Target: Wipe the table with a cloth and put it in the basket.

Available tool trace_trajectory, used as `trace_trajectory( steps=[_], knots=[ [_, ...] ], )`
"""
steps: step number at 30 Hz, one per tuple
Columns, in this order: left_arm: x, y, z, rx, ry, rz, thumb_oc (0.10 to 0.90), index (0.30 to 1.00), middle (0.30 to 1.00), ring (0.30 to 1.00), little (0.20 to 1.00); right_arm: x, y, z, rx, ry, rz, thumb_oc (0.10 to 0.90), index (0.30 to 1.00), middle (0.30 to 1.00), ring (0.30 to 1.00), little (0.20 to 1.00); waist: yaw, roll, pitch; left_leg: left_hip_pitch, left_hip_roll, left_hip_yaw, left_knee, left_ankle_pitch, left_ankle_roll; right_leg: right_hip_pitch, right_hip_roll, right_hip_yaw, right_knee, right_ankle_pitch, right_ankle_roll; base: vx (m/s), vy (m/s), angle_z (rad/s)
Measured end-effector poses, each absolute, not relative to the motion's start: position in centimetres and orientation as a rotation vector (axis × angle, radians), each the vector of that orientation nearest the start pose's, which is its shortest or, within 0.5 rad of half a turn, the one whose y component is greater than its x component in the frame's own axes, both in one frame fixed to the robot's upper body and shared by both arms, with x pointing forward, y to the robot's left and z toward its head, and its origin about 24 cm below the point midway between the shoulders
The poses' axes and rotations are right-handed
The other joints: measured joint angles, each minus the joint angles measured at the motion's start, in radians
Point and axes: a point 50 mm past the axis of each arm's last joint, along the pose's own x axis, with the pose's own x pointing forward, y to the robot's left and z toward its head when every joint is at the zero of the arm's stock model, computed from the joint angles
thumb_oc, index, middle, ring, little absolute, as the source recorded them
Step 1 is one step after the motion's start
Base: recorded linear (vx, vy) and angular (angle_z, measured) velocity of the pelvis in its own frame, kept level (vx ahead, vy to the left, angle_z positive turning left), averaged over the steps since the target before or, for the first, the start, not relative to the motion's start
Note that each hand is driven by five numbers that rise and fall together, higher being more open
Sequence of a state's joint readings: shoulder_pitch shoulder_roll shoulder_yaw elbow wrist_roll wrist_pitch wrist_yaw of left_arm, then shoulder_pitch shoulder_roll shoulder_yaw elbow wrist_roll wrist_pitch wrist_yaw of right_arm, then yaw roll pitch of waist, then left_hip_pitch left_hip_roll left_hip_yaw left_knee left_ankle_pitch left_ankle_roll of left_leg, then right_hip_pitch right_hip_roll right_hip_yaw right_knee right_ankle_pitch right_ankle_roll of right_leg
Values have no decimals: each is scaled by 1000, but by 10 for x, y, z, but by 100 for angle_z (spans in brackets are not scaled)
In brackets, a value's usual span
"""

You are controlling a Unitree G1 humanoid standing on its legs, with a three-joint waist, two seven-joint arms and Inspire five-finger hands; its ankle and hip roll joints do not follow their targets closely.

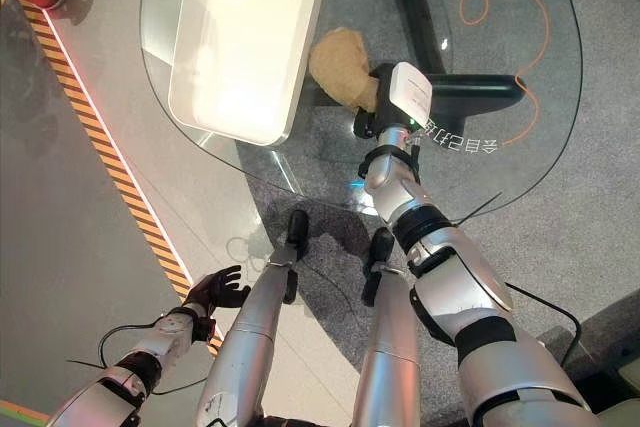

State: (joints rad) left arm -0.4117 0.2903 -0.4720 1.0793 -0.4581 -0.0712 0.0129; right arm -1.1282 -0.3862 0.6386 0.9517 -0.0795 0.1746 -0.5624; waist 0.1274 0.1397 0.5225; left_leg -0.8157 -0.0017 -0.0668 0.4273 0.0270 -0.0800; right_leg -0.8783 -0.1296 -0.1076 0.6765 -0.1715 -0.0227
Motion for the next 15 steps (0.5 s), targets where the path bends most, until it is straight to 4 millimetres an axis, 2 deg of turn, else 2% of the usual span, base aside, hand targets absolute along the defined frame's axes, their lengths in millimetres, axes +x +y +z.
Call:
trace_trajectory(
  steps=[15],
  knots=[
    [268,189,-79,168,679,-74,800,900,900,900,900,413,-139,184,-991,-237,-276,100,300,300,300,200,-16,0,-2,0,0,0,-4,0,0,0,0,-1,-2,0,1,0,0,0]
  ],
)
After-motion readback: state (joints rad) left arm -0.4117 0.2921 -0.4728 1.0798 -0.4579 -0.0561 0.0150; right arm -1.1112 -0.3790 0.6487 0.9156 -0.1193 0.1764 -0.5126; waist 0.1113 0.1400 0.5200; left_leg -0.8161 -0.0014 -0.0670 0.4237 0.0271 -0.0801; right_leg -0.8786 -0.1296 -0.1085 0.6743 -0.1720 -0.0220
